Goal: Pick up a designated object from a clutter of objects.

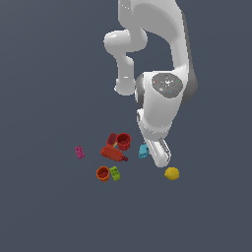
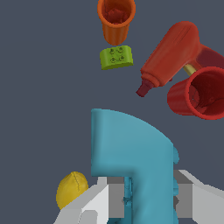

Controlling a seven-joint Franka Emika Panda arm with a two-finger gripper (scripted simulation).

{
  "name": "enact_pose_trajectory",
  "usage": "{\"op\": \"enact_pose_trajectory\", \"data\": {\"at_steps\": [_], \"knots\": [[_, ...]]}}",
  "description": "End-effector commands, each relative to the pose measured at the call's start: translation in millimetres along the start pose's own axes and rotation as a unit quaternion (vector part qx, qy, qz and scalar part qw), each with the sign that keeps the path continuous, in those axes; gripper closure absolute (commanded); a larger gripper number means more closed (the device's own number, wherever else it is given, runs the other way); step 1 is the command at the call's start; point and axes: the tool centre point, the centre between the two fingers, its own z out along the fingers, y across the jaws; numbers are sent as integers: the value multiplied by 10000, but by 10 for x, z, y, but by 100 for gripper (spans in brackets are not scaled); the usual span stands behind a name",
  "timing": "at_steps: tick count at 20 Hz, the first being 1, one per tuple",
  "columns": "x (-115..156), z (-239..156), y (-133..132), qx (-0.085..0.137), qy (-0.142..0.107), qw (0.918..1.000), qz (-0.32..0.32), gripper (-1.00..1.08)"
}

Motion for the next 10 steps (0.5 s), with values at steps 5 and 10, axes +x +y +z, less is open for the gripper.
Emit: {"op": "enact_pose_trajectory", "data": {"at_steps": [5,10], "knots": [[-280,-687,181,6,5,10000,1,108],[-479,-1170,299,7,13,10000,1,108]]}}
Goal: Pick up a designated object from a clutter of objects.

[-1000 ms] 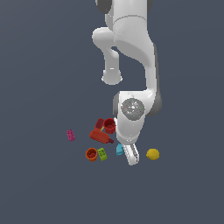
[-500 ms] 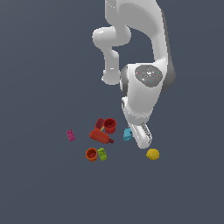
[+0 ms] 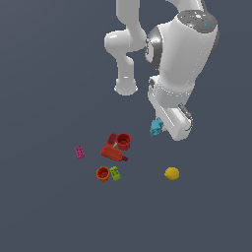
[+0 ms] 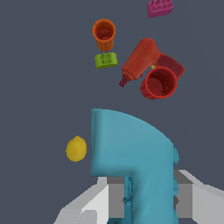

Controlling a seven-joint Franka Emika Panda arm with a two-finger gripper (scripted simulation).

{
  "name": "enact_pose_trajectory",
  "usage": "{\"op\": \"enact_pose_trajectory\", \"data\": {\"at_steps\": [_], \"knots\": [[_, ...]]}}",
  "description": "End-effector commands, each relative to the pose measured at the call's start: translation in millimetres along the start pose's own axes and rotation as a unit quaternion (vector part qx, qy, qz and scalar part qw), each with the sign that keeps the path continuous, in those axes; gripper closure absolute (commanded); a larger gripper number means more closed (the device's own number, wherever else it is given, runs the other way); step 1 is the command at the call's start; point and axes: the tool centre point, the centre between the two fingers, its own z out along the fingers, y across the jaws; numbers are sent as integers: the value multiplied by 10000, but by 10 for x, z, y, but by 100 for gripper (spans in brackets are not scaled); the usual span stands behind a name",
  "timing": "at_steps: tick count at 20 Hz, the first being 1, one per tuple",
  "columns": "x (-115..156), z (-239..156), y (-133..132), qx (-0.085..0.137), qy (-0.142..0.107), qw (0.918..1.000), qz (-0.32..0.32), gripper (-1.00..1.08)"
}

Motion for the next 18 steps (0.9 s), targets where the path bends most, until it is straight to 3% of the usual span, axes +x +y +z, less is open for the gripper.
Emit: {"op": "enact_pose_trajectory", "data": {"at_steps": [1,10,18], "knots": [[-91,-231,60,0,5,10000,2,108],[-325,-792,176,0,4,10000,0,108],[-375,-904,182,0,-3,10000,-3,108]]}}
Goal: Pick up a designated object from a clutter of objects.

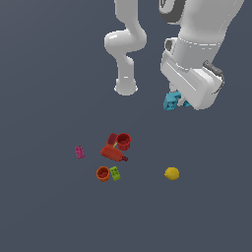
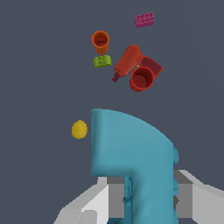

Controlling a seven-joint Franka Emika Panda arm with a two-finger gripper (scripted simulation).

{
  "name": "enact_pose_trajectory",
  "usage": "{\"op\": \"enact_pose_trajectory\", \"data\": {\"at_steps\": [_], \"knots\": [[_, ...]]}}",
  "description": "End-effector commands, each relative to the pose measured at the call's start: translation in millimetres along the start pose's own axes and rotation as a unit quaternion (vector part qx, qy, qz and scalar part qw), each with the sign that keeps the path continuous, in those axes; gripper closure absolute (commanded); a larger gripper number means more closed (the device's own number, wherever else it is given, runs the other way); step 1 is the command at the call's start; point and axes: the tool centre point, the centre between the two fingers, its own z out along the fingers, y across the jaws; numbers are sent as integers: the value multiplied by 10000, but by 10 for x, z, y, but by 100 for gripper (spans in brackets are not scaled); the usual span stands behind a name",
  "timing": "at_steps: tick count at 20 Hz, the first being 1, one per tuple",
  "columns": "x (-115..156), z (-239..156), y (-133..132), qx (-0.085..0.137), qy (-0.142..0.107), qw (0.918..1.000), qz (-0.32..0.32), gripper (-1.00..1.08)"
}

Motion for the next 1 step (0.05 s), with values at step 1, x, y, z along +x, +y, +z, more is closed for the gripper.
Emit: {"op": "enact_pose_trajectory", "data": {"at_steps": [1], "knots": [[0,-2,-5,-1,-1,10000,2,108]]}}
